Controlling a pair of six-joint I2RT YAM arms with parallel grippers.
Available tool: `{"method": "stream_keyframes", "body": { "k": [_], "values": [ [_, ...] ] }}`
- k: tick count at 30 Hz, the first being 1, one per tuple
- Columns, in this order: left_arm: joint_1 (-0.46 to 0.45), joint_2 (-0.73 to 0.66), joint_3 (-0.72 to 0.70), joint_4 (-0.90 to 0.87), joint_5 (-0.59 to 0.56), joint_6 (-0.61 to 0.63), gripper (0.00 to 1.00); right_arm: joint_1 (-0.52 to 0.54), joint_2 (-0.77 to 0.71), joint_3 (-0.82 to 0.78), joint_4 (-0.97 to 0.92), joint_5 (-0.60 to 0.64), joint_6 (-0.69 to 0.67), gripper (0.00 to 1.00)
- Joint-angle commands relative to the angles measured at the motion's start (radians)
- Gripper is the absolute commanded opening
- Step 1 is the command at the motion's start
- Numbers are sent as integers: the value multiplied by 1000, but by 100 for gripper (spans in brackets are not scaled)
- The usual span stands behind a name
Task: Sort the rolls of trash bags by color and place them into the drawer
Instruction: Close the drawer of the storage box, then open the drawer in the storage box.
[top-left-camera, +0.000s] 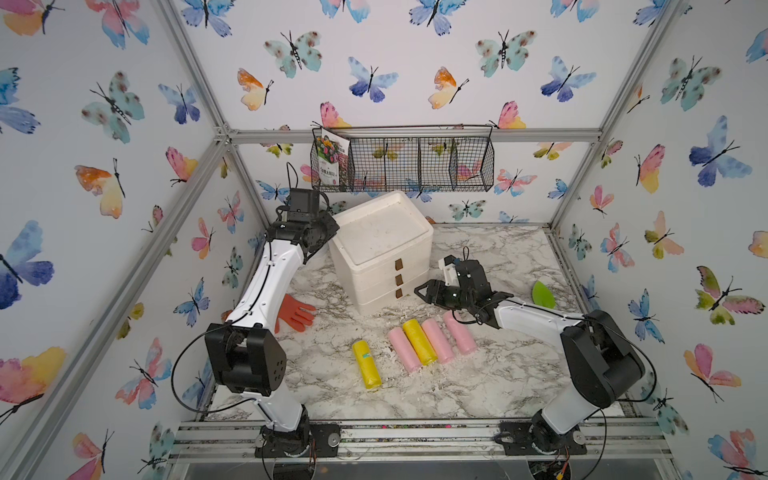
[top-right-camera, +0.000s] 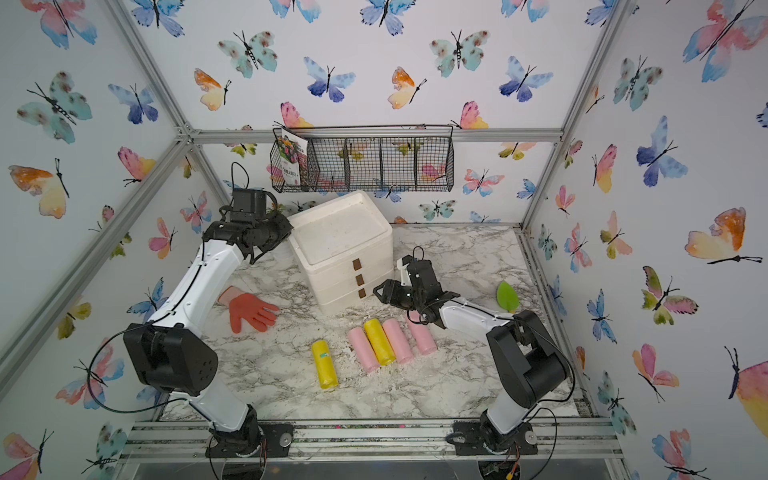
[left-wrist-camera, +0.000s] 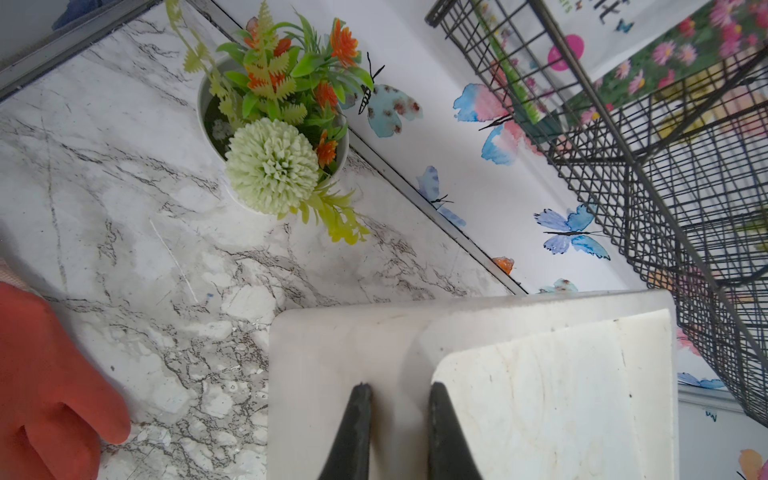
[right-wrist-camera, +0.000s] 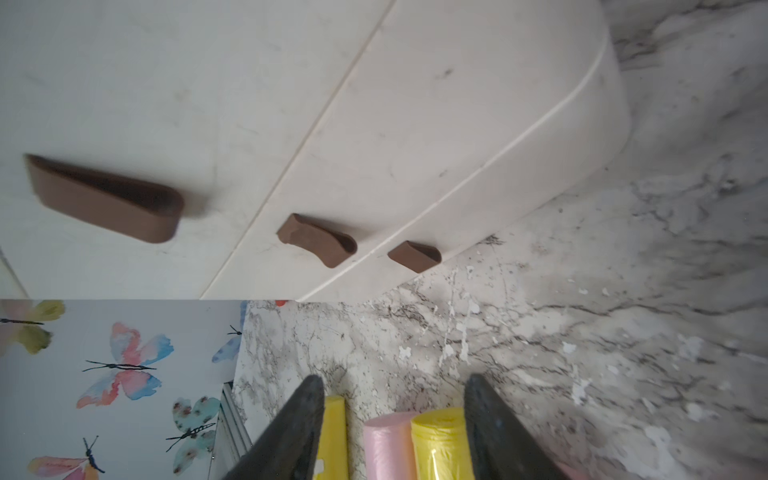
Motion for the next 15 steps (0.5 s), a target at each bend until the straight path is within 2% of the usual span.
{"method": "stream_keyframes", "body": {
  "k": [1,15],
  "values": [
    [-36,33,-3,-129,126,5,0,-8,26,-27,183,-59,52,57],
    [-36,40,-8,-124,136,5,0,-8,159,9,349,-105,120,55]
  ]
}}
